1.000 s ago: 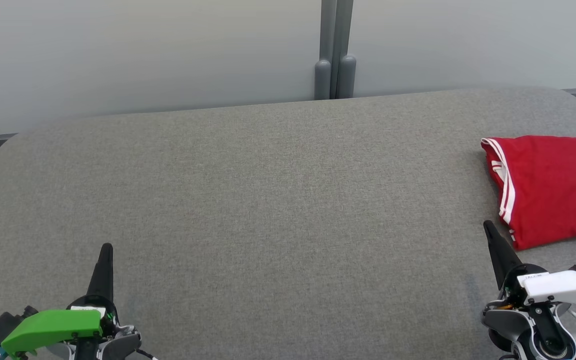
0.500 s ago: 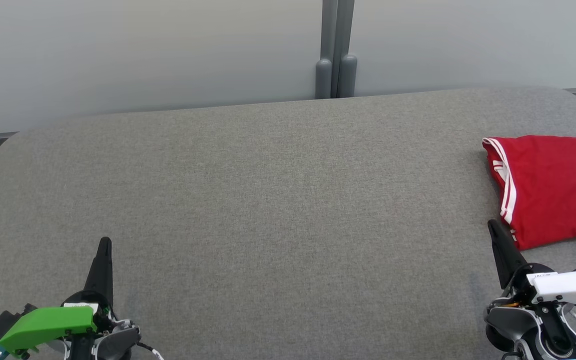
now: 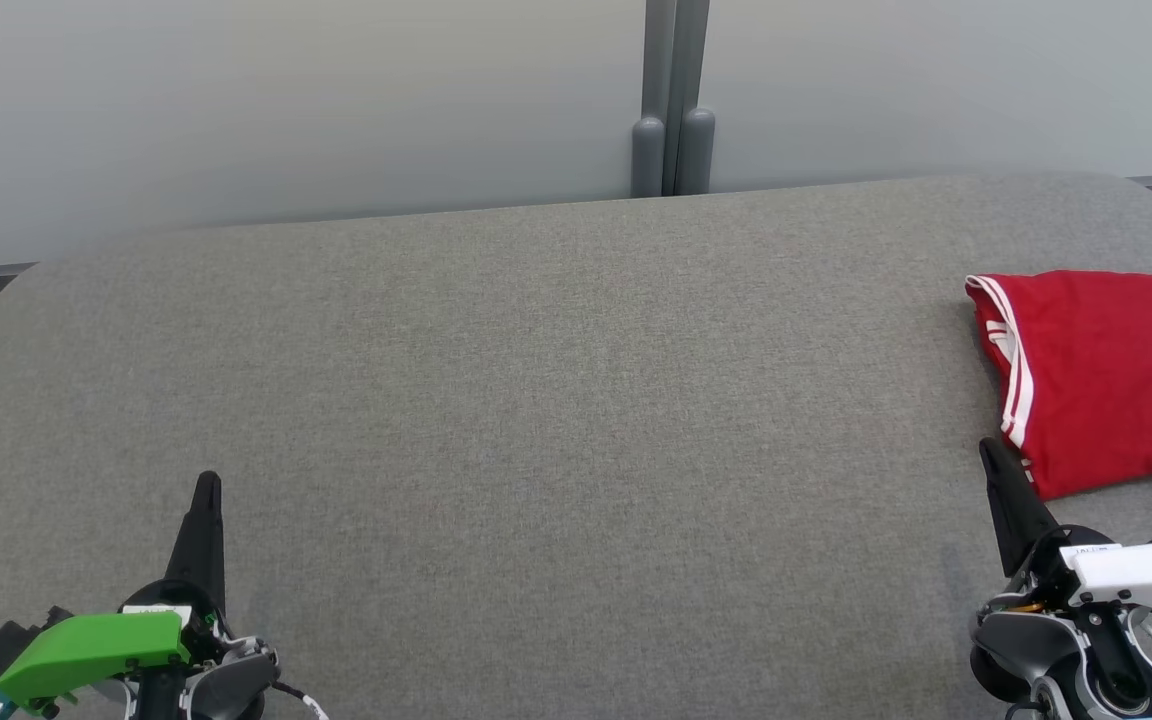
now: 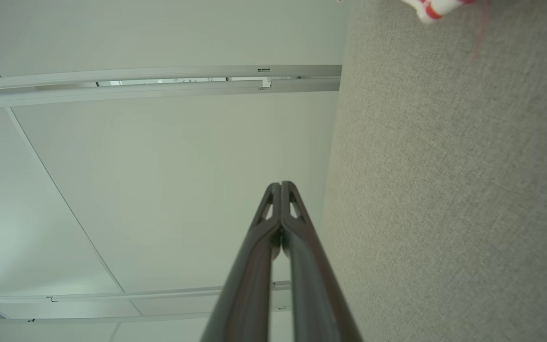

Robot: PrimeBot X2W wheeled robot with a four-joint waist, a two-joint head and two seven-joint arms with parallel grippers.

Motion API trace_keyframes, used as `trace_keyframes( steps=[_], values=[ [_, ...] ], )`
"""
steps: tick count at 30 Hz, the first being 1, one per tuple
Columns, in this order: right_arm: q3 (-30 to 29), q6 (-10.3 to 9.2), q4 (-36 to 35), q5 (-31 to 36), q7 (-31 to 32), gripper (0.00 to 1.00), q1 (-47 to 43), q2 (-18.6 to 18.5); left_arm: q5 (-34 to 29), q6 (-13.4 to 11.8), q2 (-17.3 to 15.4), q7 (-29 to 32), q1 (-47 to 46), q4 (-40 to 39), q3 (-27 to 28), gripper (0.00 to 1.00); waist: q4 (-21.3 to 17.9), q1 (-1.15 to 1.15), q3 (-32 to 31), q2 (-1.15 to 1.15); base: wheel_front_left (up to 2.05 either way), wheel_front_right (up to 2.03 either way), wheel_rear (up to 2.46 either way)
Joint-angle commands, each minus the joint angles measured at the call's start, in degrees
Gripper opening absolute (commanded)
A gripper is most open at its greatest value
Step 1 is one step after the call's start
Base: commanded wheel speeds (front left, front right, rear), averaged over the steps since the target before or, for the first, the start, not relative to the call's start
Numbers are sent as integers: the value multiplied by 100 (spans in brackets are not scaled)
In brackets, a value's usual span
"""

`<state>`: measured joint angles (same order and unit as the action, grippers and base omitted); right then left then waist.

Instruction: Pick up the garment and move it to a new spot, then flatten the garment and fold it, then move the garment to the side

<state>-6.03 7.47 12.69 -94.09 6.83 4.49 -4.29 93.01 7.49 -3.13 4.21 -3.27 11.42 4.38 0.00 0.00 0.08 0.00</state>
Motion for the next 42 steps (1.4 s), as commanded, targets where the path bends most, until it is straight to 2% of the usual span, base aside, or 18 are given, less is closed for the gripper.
trace_keyframes(
  steps=[1, 42],
  values=[
    [-16, 3, 13, 18, 25, 0, 50, -2, 19, 18, -2, 14, -80, 2, 27, 0, 0, 0, 0, 0, 0, 0, 0],
    [-72, 3, 17, 68, 70, 0, 46, 44, -2, 18, 8, 28, -81, 1, 38, 0, 0, 0, 0, 0, 0, 0, 0]
  ],
)
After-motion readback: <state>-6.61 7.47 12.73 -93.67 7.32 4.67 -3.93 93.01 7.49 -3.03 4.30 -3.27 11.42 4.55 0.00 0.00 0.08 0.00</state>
